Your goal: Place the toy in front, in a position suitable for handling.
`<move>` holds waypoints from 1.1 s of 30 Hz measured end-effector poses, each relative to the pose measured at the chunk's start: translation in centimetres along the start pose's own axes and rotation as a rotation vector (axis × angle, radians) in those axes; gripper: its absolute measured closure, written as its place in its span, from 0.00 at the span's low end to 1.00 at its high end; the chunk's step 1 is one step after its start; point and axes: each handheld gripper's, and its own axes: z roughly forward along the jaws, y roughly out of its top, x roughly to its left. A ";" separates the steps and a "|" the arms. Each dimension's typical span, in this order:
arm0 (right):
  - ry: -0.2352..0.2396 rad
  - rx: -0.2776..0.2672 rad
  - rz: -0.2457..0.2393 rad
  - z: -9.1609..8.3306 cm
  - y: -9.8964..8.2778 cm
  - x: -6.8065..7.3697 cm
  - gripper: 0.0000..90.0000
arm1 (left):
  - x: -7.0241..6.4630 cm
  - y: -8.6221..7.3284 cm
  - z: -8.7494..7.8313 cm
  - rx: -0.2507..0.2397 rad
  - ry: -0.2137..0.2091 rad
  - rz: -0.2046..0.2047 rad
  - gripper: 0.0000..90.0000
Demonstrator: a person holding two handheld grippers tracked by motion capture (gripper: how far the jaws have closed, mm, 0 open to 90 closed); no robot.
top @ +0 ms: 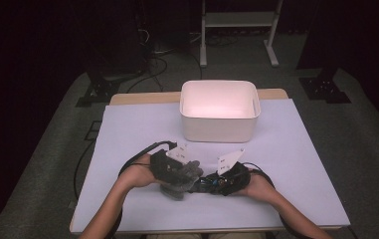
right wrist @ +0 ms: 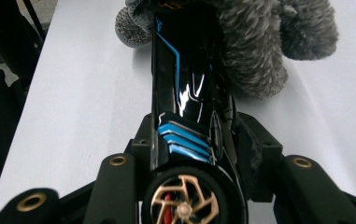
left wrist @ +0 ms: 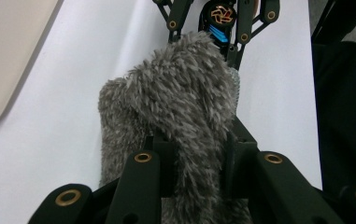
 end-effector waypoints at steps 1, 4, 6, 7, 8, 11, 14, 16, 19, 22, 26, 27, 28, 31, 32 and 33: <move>-0.002 0.002 0.000 -0.1 -0.1 0.0 0.62 | 0.0 0.0 -0.1 0.011 0.006 0.001 0.80; -0.009 0.004 0.011 -0.8 -0.4 0.0 0.62 | 0.0 0.0 -0.3 0.019 0.014 -0.001 0.80; -0.025 -0.003 0.006 -1.3 -0.7 0.3 0.63 | 0.0 0.2 -0.1 0.027 0.011 0.008 0.80; -0.032 -0.006 0.008 -1.4 -0.8 0.3 0.64 | -0.1 0.4 0.1 0.027 0.012 0.010 0.80; -0.039 -0.008 0.007 -1.7 -0.9 0.4 0.67 | -0.1 0.6 0.2 0.036 0.013 0.019 0.80; -0.037 -0.018 0.018 -2.5 -1.4 0.5 0.70 | -0.3 1.5 0.6 0.043 0.007 0.040 0.80; -0.043 -0.020 0.023 -2.7 -1.6 0.6 0.70 | -0.5 2.7 1.2 0.051 -0.004 0.066 0.80; -0.046 -0.023 0.024 -2.6 -1.7 0.7 0.70 | -0.7 3.7 2.0 0.064 -0.017 0.090 0.80; -0.051 -0.030 0.025 -2.3 -1.8 0.7 0.69 | -0.9 5.3 3.4 0.069 -0.037 0.116 0.80; -0.051 -0.036 0.034 -2.1 -1.9 0.7 0.69 | -1.2 6.7 4.6 0.087 -0.041 0.144 0.80; -0.045 -0.049 0.045 -2.1 -2.1 0.6 0.69 | -1.1 7.3 5.3 0.085 -0.053 0.142 0.80; -0.046 -0.048 0.047 -2.1 -2.1 0.6 0.69 | -1.0 7.2 5.2 0.077 -0.056 0.136 0.80; -0.047 -0.044 0.040 -2.0 -2.1 0.7 0.69 | -0.9 7.1 5.1 0.079 -0.053 0.140 0.80; -0.056 -0.038 0.030 -2.0 -2.0 0.7 0.69 | -0.9 6.4 4.4 0.097 -0.030 0.136 0.79; -0.056 -0.036 0.031 -2.0 -2.0 0.7 0.69 | -0.9 6.0 4.1 0.104 -0.023 0.136 0.79; -0.056 -0.036 0.033 -2.0 -1.9 0.8 0.69 | -0.8 5.5 3.7 0.105 -0.015 0.126 0.79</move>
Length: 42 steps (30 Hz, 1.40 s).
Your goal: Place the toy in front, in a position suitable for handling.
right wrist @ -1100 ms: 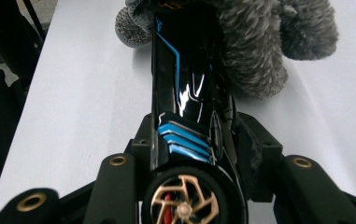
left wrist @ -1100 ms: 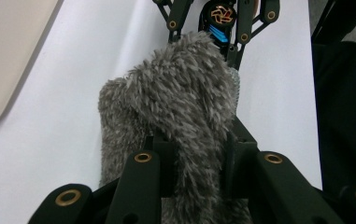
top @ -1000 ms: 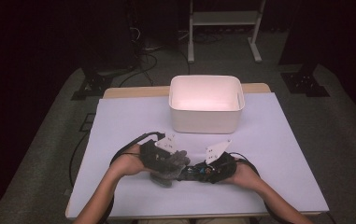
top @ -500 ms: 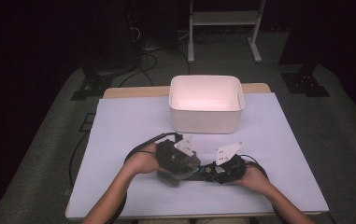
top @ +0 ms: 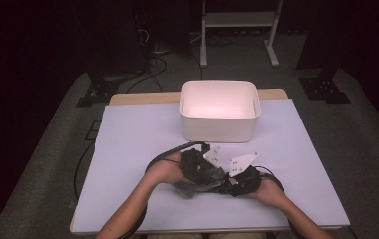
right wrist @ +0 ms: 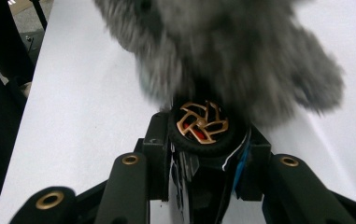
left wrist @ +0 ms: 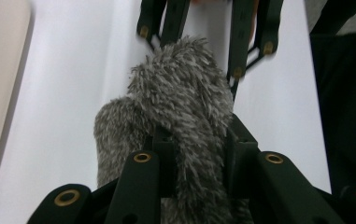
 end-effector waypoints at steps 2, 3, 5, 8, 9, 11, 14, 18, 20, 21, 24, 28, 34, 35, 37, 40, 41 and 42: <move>0.002 0.002 0.000 0.0 0.0 0.0 0.69 | 0.1 -1.2 -0.8 0.009 0.015 -0.024 0.79; 0.004 0.003 0.001 0.0 0.0 0.0 0.69 | 0.1 -1.9 -1.2 0.007 0.020 -0.041 0.79; 0.006 0.005 -0.001 0.0 0.0 -0.1 0.69 | 0.2 -3.1 -2.0 0.019 0.043 -0.063 0.79; 0.010 0.006 0.002 0.0 0.0 -0.1 0.69 | 0.2 -4.6 -3.1 0.002 0.052 -0.091 0.79; 0.012 0.008 0.002 0.0 0.1 -0.1 0.69 | 0.1 -5.1 -3.3 0.002 0.058 -0.099 0.79; 0.014 0.015 0.004 0.0 0.2 -0.2 0.69 | 0.2 -5.8 -3.5 0.005 0.068 -0.117 0.78; 0.013 0.026 -0.002 0.2 0.5 -0.2 0.67 | 0.1 -6.3 -3.2 -0.017 0.053 -0.133 0.78; 0.001 0.042 -0.026 0.7 1.5 -0.1 0.60 | 0.2 -6.3 -2.7 -0.047 0.043 -0.143 0.78; -0.006 0.057 -0.036 1.0 2.1 -0.1 0.60 | 0.3 -6.5 -2.7 -0.059 0.044 -0.151 0.78; -0.004 0.070 -0.048 1.3 2.4 -0.1 0.58 | 0.3 -6.6 -2.6 -0.067 0.043 -0.151 0.78; -0.002 0.101 -0.066 1.8 3.2 -0.1 0.55 | 0.3 -6.8 -2.5 -0.094 0.038 -0.165 0.78; 0.004 0.130 -0.080 2.5 4.2 -0.1 0.53 | 0.2 -6.7 -2.5 -0.104 0.036 -0.159 0.78; 0.024 0.184 -0.089 3.1 4.9 -0.3 0.61 | 0.1 -5.7 -2.0 -0.165 -0.006 -0.140 0.78; 0.032 0.185 -0.103 2.9 4.9 -0.2 0.61 | 0.1 -5.4 -1.7 -0.165 -0.014 -0.126 0.78; 0.027 0.197 -0.117 2.7 4.9 0.0 0.62 | 0.1 -4.8 -1.4 -0.160 -0.015 -0.108 0.78; 0.021 0.209 -0.116 2.3 4.6 0.0 0.62 | 0.2 -4.4 -1.4 -0.153 -0.018 -0.095 0.78; 0.024 0.210 -0.118 2.2 4.5 0.0 0.62 | 0.2 -4.5 -1.4 -0.155 -0.017 -0.100 0.78; 0.023 0.208 -0.115 2.0 4.4 0.0 0.62 | 0.1 -4.6 -1.5 -0.159 -0.019 -0.108 0.78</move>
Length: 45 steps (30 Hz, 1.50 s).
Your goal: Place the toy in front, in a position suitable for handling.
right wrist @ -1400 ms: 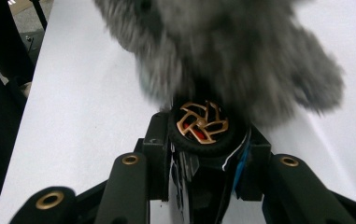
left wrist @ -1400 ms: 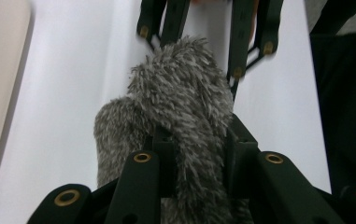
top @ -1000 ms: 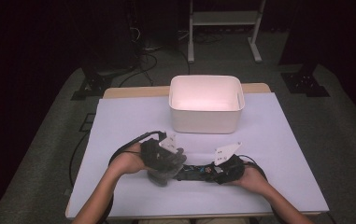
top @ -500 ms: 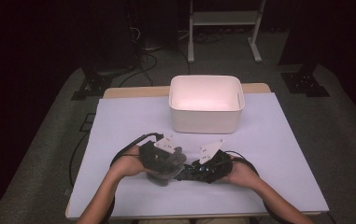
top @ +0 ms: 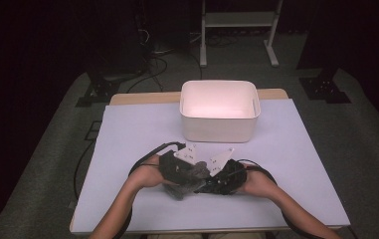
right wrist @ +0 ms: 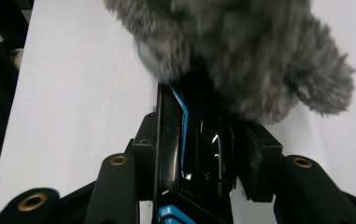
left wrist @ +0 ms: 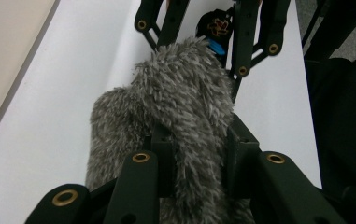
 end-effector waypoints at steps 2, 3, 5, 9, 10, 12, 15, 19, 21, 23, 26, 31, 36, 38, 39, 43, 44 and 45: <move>-0.002 0.003 0.004 -0.3 -0.3 0.1 0.62 | 0.0 -0.4 -0.2 -0.005 0.004 -0.010 0.78; -0.004 0.004 0.004 -0.4 -0.4 0.1 0.62 | 0.0 -0.7 -0.4 -0.001 0.005 -0.017 0.78; -0.006 0.011 0.011 -0.8 -0.9 0.2 0.62 | 0.0 -1.3 -0.4 0.010 0.009 -0.028 0.78; -0.007 0.011 0.052 -1.8 -2.2 -0.1 0.62 | 0.2 -2.5 0.2 -0.005 -0.006 -0.061 0.78; -0.004 0.006 0.064 -1.9 -2.5 -0.2 0.62 | 0.2 -2.6 0.4 -0.010 -0.010 -0.061 0.78; -0.005 0.009 0.070 -2.0 -2.5 -0.3 0.61 | 0.3 -2.5 1.1 -0.022 -0.026 -0.066 0.78; -0.012 0.039 0.060 -1.9 -2.0 -0.2 0.60 | 0.4 -2.2 1.8 -0.024 -0.042 -0.063 0.78; -0.022 0.066 0.043 -1.5 -1.2 -0.1 0.59 | 0.4 -2.1 2.3 -0.024 -0.056 -0.065 0.78; -0.022 0.084 0.028 -1.2 -0.7 -0.1 0.60 | 0.4 -2.2 2.4 -0.029 -0.062 -0.065 0.78; -0.019 0.095 -0.002 -1.1 -0.4 0.0 0.61 | 0.4 -2.4 2.3 -0.035 -0.068 -0.068 0.79; -0.004 0.047 0.013 -1.2 -0.5 -0.3 0.62 | 0.5 -2.5 1.7 -0.047 -0.061 -0.071 0.79; 0.006 -0.079 0.038 -1.2 0.6 -0.9 0.62 | 0.7 -2.3 -1.3 -0.067 -0.019 -0.082 0.79; 0.011 -0.234 0.045 -1.7 2.2 -1.3 0.62 | 0.5 -0.6 -5.5 -0.085 0.026 -0.039 0.79; 0.013 -0.274 0.041 -2.2 2.6 -1.2 0.62 | 0.2 0.7 -6.4 -0.103 0.026 -0.004 0.79; 0.002 -0.278 0.027 -2.3 2.7 -1.1 0.63 | 0.0 1.4 -6.5 -0.105 0.020 0.012 0.79; -0.006 -0.296 0.027 -2.8 2.1 -0.8 0.63 | -0.3 3.5 -5.4 -0.066 0.012 0.059 0.79; -0.006 -0.300 0.035 -3.1 1.8 -0.8 0.63 | -0.3 3.9 -5.1 -0.076 0.008 0.064 0.79; -0.011 -0.303 0.042 -3.4 1.4 -0.8 0.63 | -0.3 4.3 -4.9 -0.075 0.007 0.070 0.79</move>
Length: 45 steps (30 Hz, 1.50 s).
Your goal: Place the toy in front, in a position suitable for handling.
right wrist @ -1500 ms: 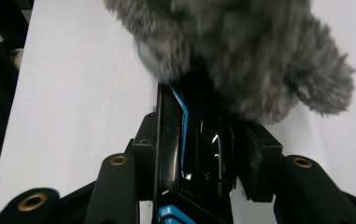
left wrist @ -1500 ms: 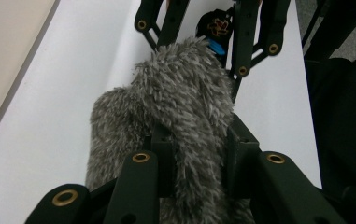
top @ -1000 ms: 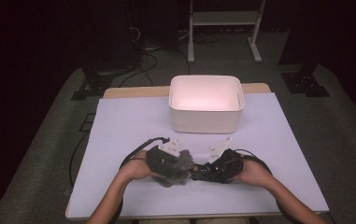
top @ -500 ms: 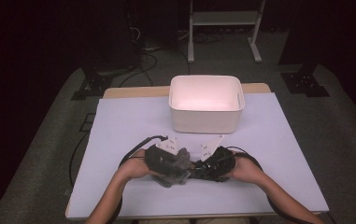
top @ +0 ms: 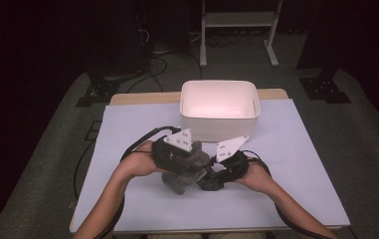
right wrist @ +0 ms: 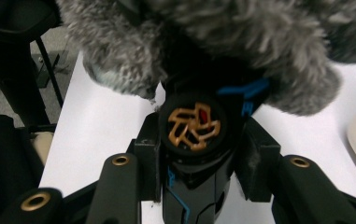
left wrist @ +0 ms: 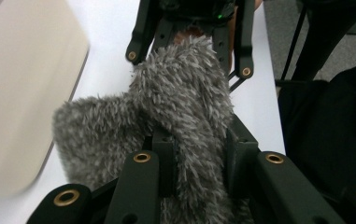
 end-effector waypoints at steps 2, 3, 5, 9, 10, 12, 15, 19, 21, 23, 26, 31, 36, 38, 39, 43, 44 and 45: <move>-0.018 -0.004 0.000 -0.6 -0.4 0.1 0.63 | 0.0 0.4 0.3 0.011 -0.002 0.012 0.79; -0.024 -0.001 0.001 -1.0 -0.6 0.1 0.63 | -0.1 0.6 0.4 0.014 -0.004 0.017 0.79; -0.031 -0.002 0.003 -1.5 -0.9 0.2 0.63 | 0.0 0.8 0.4 0.033 0.001 0.023 0.79; -0.045 -0.011 0.010 -2.4 -1.5 0.4 0.63 | 0.0 0.1 0.5 0.057 0.015 0.007 0.79; -0.048 -0.014 0.012 -2.6 -1.7 0.4 0.63 | 0.1 -0.2 0.6 0.068 0.017 0.003 0.79; -0.052 -0.018 0.021 -3.0 -1.9 0.4 0.63 | 0.2 -0.8 1.0 0.080 0.015 -0.007 0.79; -0.057 -0.021 0.025 -3.1 -2.0 0.4 0.63 | 0.2 -1.1 1.1 0.059 0.004 -0.021 0.79; -0.057 -0.013 0.013 -2.9 -1.8 0.4 0.63 | 0.1 -0.2 0.6 0.043 -0.002 -0.007 0.79; -0.056 -0.013 0.010 -2.7 -1.7 0.5 0.63 | 0.1 0.5 0.4 0.044 -0.004 0.007 0.79; -0.053 -0.013 0.005 -2.3 -1.5 0.6 0.63 | -0.1 1.5 0.4 0.045 -0.009 0.030 0.79; -0.052 -0.005 -0.018 -1.8 -1.0 0.8 0.63 | -0.3 2.7 0.8 0.060 -0.011 0.057 0.79; -0.056 -0.008 -0.004 -2.5 -1.5 0.7 0.63 | -0.2 2.5 1.3 0.085 -0.009 0.056 0.79; -0.070 -0.012 0.026 -3.8 -2.5 0.6 0.63 | 0.5 0.4 1.6 0.097 -0.003 0.000 0.78; -0.073 -0.017 0.036 -4.0 -2.7 0.5 0.63 | 0.6 -0.4 2.1 0.086 -0.012 -0.022 0.78; -0.072 -0.017 0.037 -4.0 -2.7 0.5 0.63 | 0.6 -0.6 2.2 0.075 -0.014 -0.028 0.78; -0.055 -0.023 0.049 -3.6 -2.4 0.4 0.63 | 0.7 -1.5 1.8 0.041 -0.017 -0.051 0.79; -0.055 -0.019 0.045 -3.5 -2.2 0.4 0.63 | 0.7 -1.6 1.5 0.042 -0.020 -0.054 0.79; -0.055 -0.012 0.037 -3.3 -1.9 0.4 0.63 | 0.7 -1.7 1.2 0.040 -0.017 -0.054 0.79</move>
